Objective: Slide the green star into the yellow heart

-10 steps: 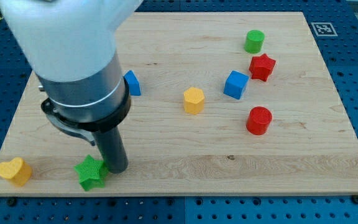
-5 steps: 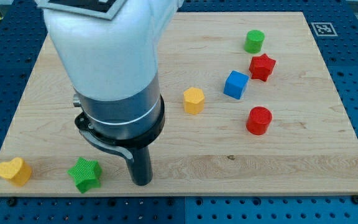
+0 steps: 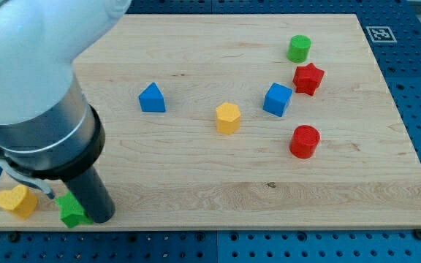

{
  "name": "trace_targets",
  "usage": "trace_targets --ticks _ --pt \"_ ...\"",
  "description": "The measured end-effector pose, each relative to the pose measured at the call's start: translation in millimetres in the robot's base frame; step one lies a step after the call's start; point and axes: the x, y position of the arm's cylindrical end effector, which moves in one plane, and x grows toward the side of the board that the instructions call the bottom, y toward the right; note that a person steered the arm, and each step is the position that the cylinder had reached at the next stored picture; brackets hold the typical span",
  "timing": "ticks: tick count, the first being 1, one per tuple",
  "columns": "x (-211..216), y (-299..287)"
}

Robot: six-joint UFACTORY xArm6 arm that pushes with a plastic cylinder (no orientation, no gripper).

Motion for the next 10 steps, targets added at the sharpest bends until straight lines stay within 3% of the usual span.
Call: trace_targets --ticks 10 --pt "-0.1 -39.1"
